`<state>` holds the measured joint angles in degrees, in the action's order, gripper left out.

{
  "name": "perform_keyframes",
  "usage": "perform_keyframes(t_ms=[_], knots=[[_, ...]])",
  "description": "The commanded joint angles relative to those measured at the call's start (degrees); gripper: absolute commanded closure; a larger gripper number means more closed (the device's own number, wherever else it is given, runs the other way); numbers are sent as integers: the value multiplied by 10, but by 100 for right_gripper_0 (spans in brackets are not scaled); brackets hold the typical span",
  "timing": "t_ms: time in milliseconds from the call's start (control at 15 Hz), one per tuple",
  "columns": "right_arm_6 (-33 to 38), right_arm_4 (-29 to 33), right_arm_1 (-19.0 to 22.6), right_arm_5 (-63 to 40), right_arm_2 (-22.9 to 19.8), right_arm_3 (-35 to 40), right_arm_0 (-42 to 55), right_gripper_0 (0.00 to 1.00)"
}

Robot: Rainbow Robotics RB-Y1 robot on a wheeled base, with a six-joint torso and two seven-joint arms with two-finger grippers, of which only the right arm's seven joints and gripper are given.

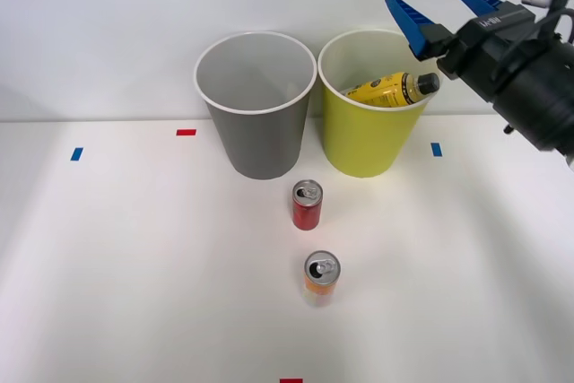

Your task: Put cans in the gray bin, plastic bottles in the light green bin

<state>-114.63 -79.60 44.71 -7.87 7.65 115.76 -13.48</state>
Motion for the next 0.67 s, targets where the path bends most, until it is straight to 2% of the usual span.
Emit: perform_keyframes(t_ms=[67, 400, 600, 667], knots=[[-2, 0, 24, 60, -43, 119, 137, 0], [-15, 12, 29, 136, -101, 260, 377, 0], [-25, 30, 14, 206, -106, 285, 489, 0], [-24, 61, 7, 218, -106, 284, 514, 0]])
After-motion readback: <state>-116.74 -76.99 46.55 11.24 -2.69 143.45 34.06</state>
